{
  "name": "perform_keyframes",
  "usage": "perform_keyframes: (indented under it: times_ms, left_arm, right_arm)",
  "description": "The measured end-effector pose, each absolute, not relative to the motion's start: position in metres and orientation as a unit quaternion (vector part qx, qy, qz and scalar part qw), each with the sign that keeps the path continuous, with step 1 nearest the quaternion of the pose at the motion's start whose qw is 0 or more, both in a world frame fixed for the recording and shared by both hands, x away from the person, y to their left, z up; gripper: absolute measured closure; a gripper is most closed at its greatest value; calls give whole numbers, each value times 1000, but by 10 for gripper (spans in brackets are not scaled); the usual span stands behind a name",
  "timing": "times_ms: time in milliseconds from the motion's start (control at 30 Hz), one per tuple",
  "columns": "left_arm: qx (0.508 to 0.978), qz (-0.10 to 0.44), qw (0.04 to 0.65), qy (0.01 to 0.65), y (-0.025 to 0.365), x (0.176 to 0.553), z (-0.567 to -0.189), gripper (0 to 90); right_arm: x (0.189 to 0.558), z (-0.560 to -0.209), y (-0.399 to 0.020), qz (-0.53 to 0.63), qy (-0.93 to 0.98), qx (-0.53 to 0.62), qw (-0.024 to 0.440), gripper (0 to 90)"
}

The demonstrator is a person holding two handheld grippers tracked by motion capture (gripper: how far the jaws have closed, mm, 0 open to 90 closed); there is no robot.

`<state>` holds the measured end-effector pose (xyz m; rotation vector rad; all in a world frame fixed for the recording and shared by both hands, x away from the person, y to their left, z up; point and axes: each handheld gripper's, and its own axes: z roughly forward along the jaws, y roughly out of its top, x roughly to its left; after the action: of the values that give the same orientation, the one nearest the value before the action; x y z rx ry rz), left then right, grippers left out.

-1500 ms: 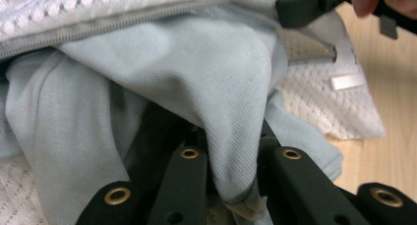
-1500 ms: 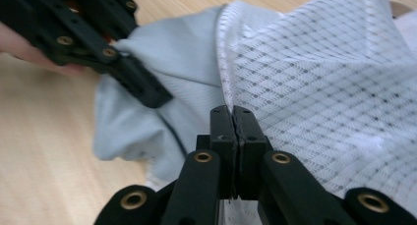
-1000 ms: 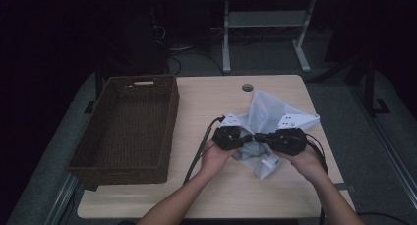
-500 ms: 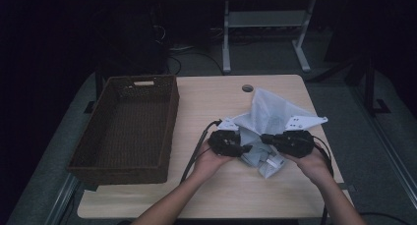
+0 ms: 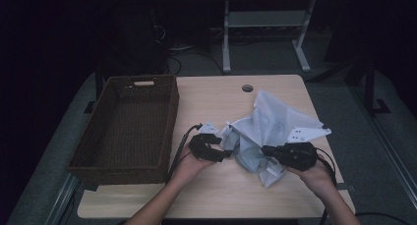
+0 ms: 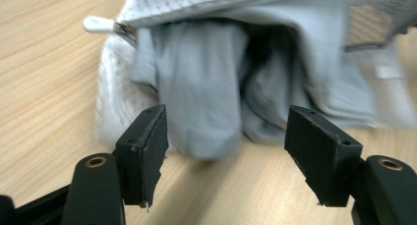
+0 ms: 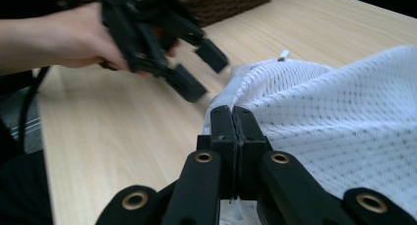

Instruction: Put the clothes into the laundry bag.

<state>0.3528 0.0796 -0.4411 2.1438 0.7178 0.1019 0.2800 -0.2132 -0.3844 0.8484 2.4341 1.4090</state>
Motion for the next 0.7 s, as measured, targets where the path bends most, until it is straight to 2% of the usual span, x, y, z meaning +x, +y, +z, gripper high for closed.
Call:
perform_keyframes:
  times_ms: [200, 267, 367, 467, 500, 700]
  left_arm:
    - [870, 33, 404, 279, 65, 358, -454, 334]
    - [871, 39, 404, 278, 62, 360, -459, 396]
    - [868, 45, 410, 278, 59, 366, -464, 540]
    - [861, 40, 425, 276, 58, 370, -466, 773]
    - [859, 41, 434, 267, 57, 370, -465, 813]
    - [840, 50, 485, 240, 56, 357, -440, 849]
  right_arm:
    - [274, -386, -212, 477, 829, 276, 100, 885]
    - [277, -390, -212, 475, 830, 276, 95, 885]
    - [279, -395, -211, 471, 833, 276, 91, 884]
    - [281, -396, -211, 470, 834, 275, 91, 884]
    - [281, -397, -210, 470, 834, 275, 93, 884]
    - [285, -399, -205, 465, 836, 275, 98, 884]
